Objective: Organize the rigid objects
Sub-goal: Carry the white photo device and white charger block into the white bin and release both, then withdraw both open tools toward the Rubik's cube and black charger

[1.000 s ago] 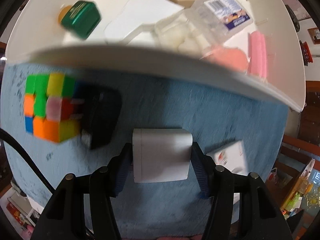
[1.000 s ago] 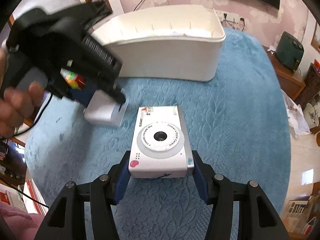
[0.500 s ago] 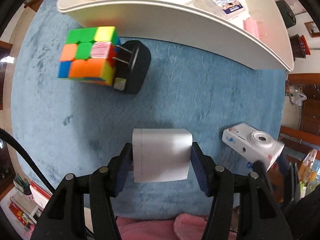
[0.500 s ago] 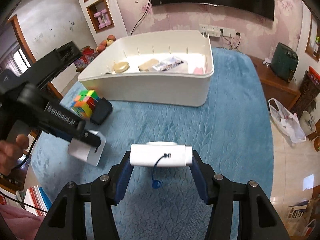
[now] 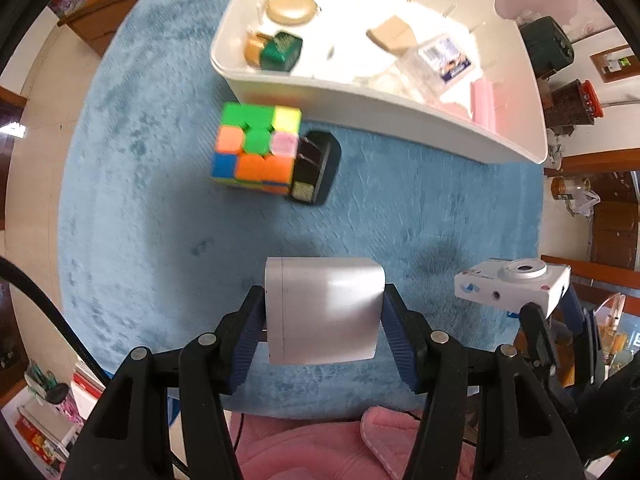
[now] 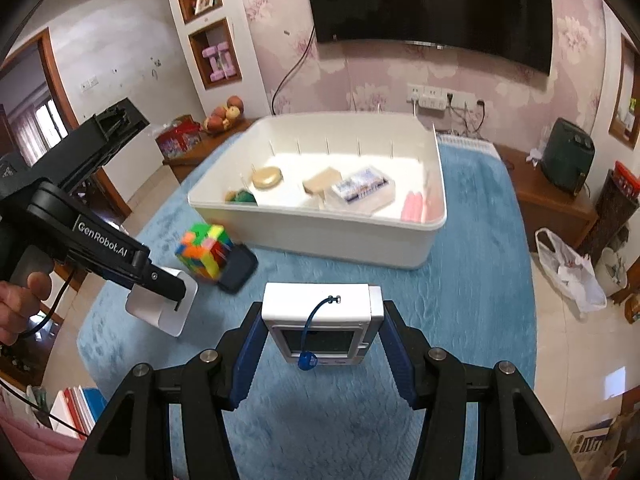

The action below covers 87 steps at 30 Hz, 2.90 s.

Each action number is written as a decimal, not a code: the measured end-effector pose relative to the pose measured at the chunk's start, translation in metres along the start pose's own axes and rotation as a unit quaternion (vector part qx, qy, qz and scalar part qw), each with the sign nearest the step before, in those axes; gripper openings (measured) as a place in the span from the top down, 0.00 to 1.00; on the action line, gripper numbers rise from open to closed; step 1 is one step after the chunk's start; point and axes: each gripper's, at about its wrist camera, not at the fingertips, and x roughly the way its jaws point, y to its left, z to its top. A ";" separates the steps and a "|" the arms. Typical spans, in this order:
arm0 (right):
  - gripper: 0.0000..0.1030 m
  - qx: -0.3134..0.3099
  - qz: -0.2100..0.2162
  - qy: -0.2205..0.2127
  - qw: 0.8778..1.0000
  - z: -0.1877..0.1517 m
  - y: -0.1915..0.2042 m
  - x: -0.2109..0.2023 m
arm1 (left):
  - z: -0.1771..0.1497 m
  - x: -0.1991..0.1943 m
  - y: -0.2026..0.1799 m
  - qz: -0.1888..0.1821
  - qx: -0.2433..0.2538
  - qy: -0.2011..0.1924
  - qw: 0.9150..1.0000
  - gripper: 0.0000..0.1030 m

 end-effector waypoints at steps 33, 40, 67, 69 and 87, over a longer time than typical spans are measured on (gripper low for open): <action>0.45 -0.011 -0.022 -0.106 0.994 0.111 0.036 0.024 | 0.129 -0.091 0.029 -0.055 0.071 -0.172 0.981 0.41; 0.45 -0.024 -0.032 -0.102 0.994 0.117 0.042 0.048 | 0.153 -0.078 0.024 -0.076 0.084 -0.202 0.973 0.41; 0.35 -0.043 -0.012 -0.061 0.997 0.122 0.057 0.092 | 0.185 -0.048 0.024 -0.094 0.063 -0.198 0.974 0.40; 0.32 -0.042 -0.012 -0.068 0.997 0.121 0.057 0.087 | 0.182 -0.056 0.022 -0.091 0.067 -0.209 0.971 0.40; 0.22 -0.069 0.013 -0.090 0.993 0.094 0.073 0.024 | 0.106 -0.107 0.020 -0.057 0.058 -0.274 0.958 0.31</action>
